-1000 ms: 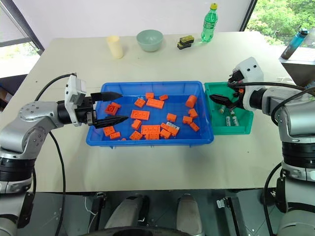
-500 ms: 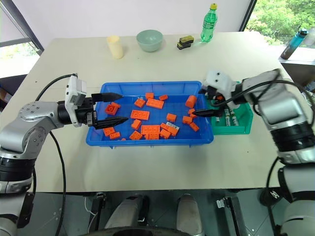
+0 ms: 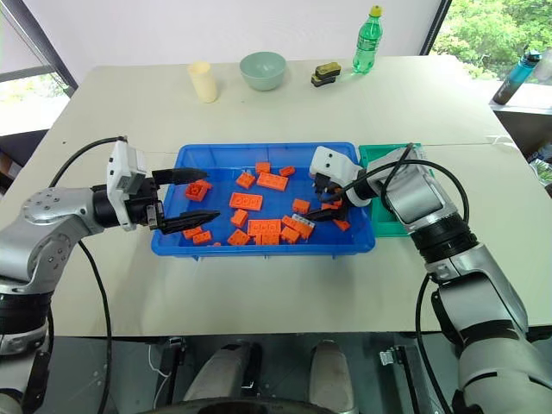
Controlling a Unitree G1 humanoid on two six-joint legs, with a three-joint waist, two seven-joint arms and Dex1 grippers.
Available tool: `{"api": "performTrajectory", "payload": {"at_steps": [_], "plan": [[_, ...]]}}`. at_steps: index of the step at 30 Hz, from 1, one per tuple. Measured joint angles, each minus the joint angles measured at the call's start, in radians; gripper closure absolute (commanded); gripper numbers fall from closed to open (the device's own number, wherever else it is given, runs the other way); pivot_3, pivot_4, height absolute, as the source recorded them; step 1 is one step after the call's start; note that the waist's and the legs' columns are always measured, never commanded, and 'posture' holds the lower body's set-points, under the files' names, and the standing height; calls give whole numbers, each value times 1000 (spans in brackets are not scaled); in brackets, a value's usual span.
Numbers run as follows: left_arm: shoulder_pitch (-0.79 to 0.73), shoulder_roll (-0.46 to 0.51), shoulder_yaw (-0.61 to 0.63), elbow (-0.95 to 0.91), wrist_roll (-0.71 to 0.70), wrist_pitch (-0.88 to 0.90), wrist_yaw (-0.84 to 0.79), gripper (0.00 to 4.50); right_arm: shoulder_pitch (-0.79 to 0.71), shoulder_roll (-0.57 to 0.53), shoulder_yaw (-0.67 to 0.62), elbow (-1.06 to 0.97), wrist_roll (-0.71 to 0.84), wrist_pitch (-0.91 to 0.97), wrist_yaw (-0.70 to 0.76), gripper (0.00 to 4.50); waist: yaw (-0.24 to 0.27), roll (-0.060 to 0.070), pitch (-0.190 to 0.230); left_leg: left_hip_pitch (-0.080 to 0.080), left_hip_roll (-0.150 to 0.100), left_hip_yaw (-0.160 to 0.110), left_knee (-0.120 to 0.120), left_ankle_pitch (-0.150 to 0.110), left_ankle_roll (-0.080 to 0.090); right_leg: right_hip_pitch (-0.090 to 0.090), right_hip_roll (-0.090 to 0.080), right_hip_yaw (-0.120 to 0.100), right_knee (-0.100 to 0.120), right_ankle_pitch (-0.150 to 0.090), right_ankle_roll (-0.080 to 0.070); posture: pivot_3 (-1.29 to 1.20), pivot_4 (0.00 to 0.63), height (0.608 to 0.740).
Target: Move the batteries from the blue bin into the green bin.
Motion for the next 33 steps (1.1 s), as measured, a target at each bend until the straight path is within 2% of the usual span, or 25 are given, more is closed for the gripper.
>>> {"api": "performTrajectory", "payload": {"at_steps": [11,25,30,33], "plan": [[2,0,0,-15,-15,6,0,0,20,-3,32,-165,-42,73,-3,61,0,0,0,0,0,0,0,0,0,0,0,0,0,0,0,0,150,730],[-4,0,-1,-15,-14,4,-4,0,25,-11,44,-159,-79,50,-13,61,1,0,0,0,0,0,0,0,0,0,0,0,0,0,0,0,150,730],[-6,0,-4,-11,-13,-1,-9,0,14,-44,-10,-206,13,130,78,61,0,0,0,0,0,0,0,0,0,0,0,0,0,0,0,0,150,730],[-9,-1,-9,-2,-13,-2,-14,0,-2,-90,-52,-220,63,-1,174,61,1,0,0,0,0,0,0,0,0,0,0,0,0,0,0,0,150,730]]}}
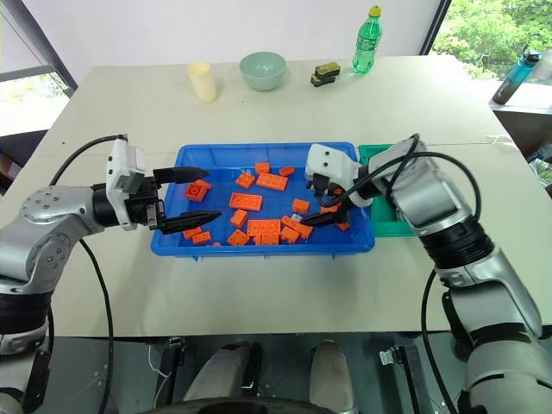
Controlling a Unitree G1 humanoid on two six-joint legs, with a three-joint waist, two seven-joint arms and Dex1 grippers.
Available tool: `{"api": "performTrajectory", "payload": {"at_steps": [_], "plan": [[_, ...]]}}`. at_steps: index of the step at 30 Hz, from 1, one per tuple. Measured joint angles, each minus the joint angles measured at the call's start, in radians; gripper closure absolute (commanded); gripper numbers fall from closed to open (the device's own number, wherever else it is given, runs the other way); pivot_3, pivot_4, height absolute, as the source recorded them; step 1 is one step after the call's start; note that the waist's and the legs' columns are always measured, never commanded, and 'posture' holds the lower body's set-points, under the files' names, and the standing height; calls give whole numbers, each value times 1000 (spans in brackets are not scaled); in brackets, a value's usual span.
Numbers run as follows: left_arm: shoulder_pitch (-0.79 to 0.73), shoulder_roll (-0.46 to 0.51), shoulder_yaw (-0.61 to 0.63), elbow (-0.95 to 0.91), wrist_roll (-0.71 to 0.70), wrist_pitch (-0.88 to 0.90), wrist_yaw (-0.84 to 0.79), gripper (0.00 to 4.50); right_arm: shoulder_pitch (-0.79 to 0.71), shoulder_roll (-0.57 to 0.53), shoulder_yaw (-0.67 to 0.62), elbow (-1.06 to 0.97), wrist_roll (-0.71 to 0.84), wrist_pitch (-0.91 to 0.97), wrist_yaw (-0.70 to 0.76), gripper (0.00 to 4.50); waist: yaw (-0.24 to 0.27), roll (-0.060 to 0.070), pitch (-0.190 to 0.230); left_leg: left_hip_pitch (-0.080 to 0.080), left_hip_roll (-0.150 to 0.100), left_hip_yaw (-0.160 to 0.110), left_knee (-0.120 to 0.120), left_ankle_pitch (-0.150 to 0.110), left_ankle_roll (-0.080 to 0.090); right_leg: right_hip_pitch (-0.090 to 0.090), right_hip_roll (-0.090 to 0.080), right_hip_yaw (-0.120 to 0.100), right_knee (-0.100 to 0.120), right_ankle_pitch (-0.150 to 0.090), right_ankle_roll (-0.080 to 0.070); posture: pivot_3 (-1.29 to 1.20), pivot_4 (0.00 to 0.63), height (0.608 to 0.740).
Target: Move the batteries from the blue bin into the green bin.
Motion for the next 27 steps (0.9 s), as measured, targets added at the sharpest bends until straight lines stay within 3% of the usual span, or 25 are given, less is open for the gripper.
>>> {"api": "performTrajectory", "payload": {"at_steps": [6,16,27], "plan": [[-13,-2,-19,10,6,-2,-11,0,-126,-14,24,307,-52,-479,176,61,-3,0,0,0,0,1,0,0,0,0,0,0,0,0,0,0,150,730],[26,0,-14,-26,-3,9,14,0,-296,152,189,764,-291,-1155,212,61,-28,0,0,0,1,0,-1,0,-1,-2,1,0,0,0,0,0,150,730],[84,29,36,-92,-27,45,55,0,-390,323,242,1042,-420,-1408,139,61,-27,0,0,0,1,-2,-1,1,-1,-1,2,0,0,0,0,0,150,730]]}}
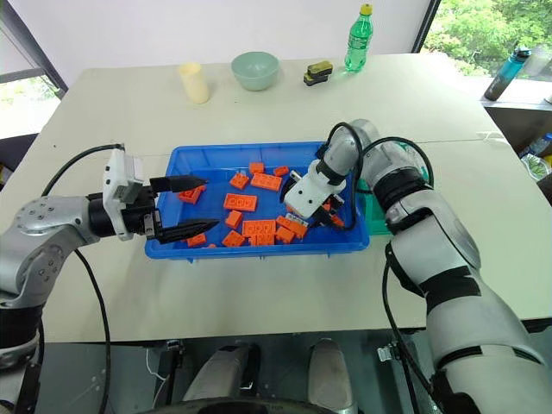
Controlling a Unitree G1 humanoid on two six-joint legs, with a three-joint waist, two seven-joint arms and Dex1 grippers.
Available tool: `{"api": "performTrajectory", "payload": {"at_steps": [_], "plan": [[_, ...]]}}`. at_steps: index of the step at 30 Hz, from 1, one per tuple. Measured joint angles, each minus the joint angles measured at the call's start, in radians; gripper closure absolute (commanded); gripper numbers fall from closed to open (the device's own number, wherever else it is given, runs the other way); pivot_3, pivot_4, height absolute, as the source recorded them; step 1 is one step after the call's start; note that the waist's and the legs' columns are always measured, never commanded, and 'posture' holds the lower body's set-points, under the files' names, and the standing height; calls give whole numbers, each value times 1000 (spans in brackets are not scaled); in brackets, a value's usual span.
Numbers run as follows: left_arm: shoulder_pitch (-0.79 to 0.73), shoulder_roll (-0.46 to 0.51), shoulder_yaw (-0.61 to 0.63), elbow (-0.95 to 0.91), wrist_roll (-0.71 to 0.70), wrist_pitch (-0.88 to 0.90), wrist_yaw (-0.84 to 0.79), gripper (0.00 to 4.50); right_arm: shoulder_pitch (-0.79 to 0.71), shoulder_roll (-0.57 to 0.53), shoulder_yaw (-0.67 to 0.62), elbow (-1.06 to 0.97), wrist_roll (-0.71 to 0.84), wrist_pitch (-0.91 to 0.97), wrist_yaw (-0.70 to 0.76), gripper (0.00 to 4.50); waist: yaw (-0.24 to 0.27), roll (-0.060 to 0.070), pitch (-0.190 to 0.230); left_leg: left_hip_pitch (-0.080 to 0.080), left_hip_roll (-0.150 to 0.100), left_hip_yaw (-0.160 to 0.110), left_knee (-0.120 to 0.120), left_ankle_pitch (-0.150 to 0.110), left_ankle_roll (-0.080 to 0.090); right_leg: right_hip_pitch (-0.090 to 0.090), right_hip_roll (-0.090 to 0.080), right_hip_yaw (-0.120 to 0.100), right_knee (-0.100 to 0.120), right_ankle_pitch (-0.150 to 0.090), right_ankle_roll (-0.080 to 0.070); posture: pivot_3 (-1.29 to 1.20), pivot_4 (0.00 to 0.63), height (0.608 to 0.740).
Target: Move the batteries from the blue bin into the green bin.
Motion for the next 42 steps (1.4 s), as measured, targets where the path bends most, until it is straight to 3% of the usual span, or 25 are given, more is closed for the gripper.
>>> {"api": "performTrajectory", "payload": {"at_steps": [11,14,17,31,40,42], "plan": [[9,9,20,-19,-20,8,19,0,-42,51,3,82,-72,-58,-43,61,-3,0,0,2,1,-1,0,0,0,2,1,0,0,0,0,0,150,730],[9,11,20,-23,-21,8,24,0,-46,60,4,96,-82,-59,-41,815,-3,0,0,3,1,-1,0,0,0,4,1,0,0,0,0,0,150,730],[9,11,20,-23,-21,8,29,0,-45,65,6,104,-93,-63,-42,2257,-2,0,0,3,1,-1,0,0,0,4,1,0,0,0,0,0,150,730],[-2,10,12,-1,-18,-4,17,0,18,7,-48,36,-10,49,66,2257,-1,0,0,3,0,-1,0,0,-1,4,1,0,0,0,0,0,150,730],[-78,4,-26,69,4,-24,-24,0,-4,-41,-53,-6,-13,70,35,2257,-1,0,0,3,0,-1,-1,0,-1,3,1,0,0,0,0,0,150,730],[-87,1,-28,73,5,-25,-25,0,-2,-28,-69,-30,10,153,46,2257,-2,0,0,3,0,0,-1,0,-1,3,1,0,0,0,0,0,150,730]]}}
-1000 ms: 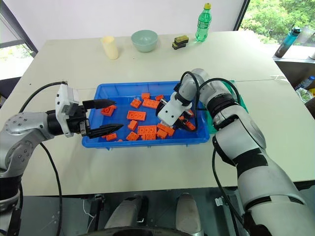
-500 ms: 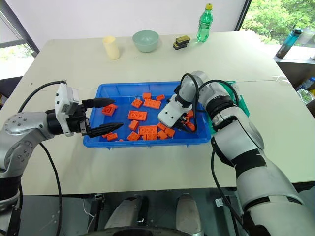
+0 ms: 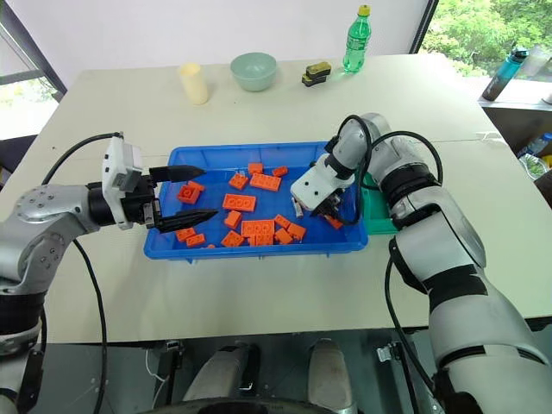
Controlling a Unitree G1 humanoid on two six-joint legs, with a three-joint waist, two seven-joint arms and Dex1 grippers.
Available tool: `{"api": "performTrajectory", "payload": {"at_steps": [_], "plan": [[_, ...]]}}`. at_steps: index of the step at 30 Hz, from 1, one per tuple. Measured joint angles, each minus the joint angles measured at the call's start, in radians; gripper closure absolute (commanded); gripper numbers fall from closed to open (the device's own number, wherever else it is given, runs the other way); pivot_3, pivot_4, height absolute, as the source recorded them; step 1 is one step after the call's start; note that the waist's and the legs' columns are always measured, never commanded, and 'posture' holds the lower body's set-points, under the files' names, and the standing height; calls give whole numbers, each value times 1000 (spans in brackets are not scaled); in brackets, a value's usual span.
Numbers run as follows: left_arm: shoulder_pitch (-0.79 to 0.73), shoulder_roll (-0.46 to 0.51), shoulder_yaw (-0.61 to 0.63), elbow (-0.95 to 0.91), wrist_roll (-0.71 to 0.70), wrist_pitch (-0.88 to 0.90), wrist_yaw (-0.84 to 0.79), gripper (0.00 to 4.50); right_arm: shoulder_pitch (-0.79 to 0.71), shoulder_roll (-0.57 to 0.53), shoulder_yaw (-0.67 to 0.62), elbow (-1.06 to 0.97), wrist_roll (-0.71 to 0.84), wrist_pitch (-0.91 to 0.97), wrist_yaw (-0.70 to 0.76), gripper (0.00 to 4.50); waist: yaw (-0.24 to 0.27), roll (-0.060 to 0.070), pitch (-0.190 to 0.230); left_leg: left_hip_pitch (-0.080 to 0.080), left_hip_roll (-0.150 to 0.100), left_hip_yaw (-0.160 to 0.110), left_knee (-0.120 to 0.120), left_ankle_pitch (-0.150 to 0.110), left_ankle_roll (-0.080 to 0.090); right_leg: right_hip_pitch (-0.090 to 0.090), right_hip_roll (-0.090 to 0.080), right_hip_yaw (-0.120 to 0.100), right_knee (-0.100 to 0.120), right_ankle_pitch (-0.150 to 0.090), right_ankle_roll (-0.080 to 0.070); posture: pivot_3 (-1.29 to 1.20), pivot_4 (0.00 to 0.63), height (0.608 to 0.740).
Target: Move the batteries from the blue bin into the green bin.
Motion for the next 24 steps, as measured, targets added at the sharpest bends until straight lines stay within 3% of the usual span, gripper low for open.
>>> {"api": "performTrajectory", "payload": {"at_steps": [4,11,15,18,24], "plan": [[-1,0,0,0,0,0,-1,0,28,25,-94,-177,123,326,40,2257,0,0,0,0,0,-1,1,0,0,-1,0,0,1,0,0,0,150,730],[40,5,1,-10,-1,2,-8,0,223,-48,-311,-934,260,1478,-166,2257,32,0,0,-8,-2,-4,2,0,0,-5,-1,0,1,0,0,0,150,730],[36,3,0,1,-1,-1,-21,0,314,-64,-375,-1201,319,2073,-305,2257,36,0,0,-10,-3,-4,3,0,0,-7,-2,0,2,0,0,0,150,730],[12,-5,-12,17,1,-7,-33,0,363,-64,-420,-1283,378,2236,-387,2257,33,0,0,-11,-3,-4,3,0,0,-8,-2,1,3,0,0,0,150,730],[-36,-29,-42,56,20,-24,-51,0,534,-11,-471,-1316,527,2264,-596,2257,26,0,0,-11,-2,-1,3,0,0,-9,-3,1,3,0,0,0,150,730]]}}
